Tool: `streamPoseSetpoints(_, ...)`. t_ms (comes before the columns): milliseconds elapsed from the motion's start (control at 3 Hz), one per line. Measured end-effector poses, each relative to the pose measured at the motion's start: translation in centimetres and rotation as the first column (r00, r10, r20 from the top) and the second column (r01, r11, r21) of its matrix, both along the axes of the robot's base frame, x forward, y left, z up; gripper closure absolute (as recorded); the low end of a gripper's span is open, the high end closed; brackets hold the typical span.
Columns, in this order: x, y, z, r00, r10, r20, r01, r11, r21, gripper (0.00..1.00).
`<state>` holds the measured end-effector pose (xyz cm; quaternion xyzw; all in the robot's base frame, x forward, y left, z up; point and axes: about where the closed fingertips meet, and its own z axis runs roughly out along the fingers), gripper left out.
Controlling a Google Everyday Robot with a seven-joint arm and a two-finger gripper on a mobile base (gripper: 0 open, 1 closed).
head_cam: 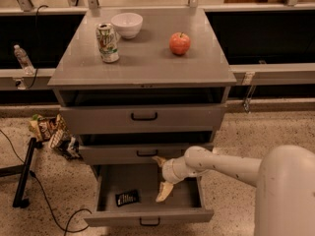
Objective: Pick rxbar chocolate from bottom drawer and place on counter
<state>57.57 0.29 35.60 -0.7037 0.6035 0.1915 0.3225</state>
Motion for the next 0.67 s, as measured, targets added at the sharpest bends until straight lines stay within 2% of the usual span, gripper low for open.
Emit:
streamPoseSetpoints(333,0.3,1.4,-2.8,0.9996,0.029,0.0,-0.029,0.999,-0.034,0.0)
streamPoseSetpoints(667,-0.1,4.8,-9.6,0.9983,0.057,-0.007,-0.058,0.996,-0.072,0.0)
